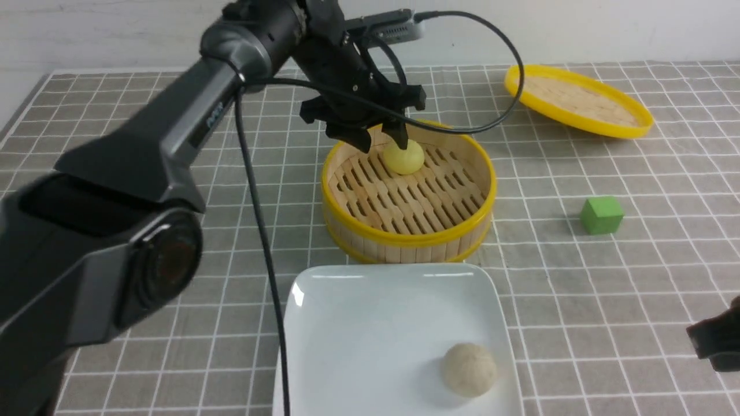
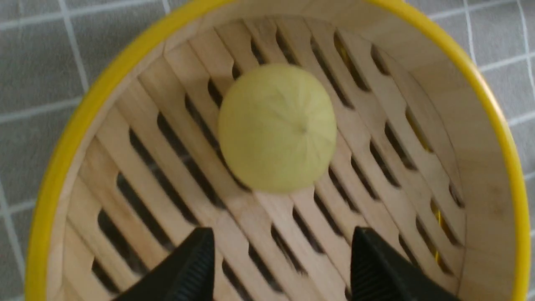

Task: Put the steamed buns into the plate on the grey tablecloth.
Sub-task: 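Reach into the bamboo steamer and grasp a bun with the left gripper, then carry the bun from the bamboo steamer to the plate with the left gripper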

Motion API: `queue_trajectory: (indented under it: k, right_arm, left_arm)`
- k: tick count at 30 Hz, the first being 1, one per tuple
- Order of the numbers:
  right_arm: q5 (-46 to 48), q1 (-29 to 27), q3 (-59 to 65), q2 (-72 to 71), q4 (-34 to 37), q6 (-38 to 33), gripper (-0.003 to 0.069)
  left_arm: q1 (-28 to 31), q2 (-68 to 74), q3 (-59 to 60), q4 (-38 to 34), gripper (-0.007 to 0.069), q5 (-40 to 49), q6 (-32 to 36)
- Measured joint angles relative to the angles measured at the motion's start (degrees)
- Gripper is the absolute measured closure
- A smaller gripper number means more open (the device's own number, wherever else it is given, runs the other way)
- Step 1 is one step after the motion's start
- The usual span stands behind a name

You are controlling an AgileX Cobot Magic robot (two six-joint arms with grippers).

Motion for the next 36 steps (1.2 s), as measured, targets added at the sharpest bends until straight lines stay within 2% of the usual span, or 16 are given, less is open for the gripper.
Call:
queue_trajectory:
  k: [3,9,14,15,17,19,21,27,30,31,34,35,36]
  right_arm:
    - [-0.62,0.00,0.00,0.00,0.57,0.00,0.0674]
    - [-1.17,0.00,0.00,0.00,1.94,0.05,0.0671]
    - [-1.42,0.00,0.11,0.00,3.76,0.04,0.0668]
    - [-1.63,0.00,0.11,0.00,4.30,0.04,0.0668]
    - [-1.84,0.00,0.11,0.00,4.52,0.04,0.0668]
    - [-2.04,0.00,0.11,0.00,4.78,0.04,0.0668]
    - [-2.15,0.00,0.11,0.00,4.78,0.04,0.0667]
    - [-2.59,0.00,0.11,0.00,4.58,0.04,0.0665]
    - [-2.87,0.00,0.11,0.00,4.07,0.04,0.0664]
    - [-3.07,0.00,0.11,0.00,3.80,0.04,0.0664]
    - [-3.15,0.00,0.11,0.00,3.38,-0.01,0.0662]
    - [-3.15,0.00,0.11,0.00,3.01,-0.01,0.0661]
    - [-3.15,0.00,0.11,0.00,3.04,-0.01,0.0661]
  left_arm:
    - [0.00,4.83,-6.36,-0.06,0.0176,-1.06,-1.19]
    - [0.00,8.33,-7.77,-0.06,0.0188,-1.13,-2.70]
    - [0.00,9.84,-8.01,-0.47,0.0265,-1.42,-2.93]
    - [-0.05,9.97,-8.15,-0.52,0.0326,-1.80,-2.93]
    - [-0.05,9.98,-8.27,-0.52,0.0386,-1.81,-2.93]
    - [-0.05,9.76,-8.33,-0.46,0.0523,-1.10,-2.93]
    - [0.00,8.25,-8.27,0.36,0.0587,1.32,-2.88]
    - [0.47,-4.48,-7.78,8.54,0.0605,4.78,-0.76]
    - [0.72,-11.34,-7.78,10.23,0.0605,4.78,0.64]
    - [0.84,-17.75,-6.72,10.36,0.0605,4.78,1.76]
    - [0.84,-26.54,0.36,10.10,0.0605,4.71,3.23]
    - [0.71,-33.29,9.79,9.97,0.0604,4.71,3.88]
    - [0.66,-34.89,12.46,9.97,0.0604,4.71,3.93]
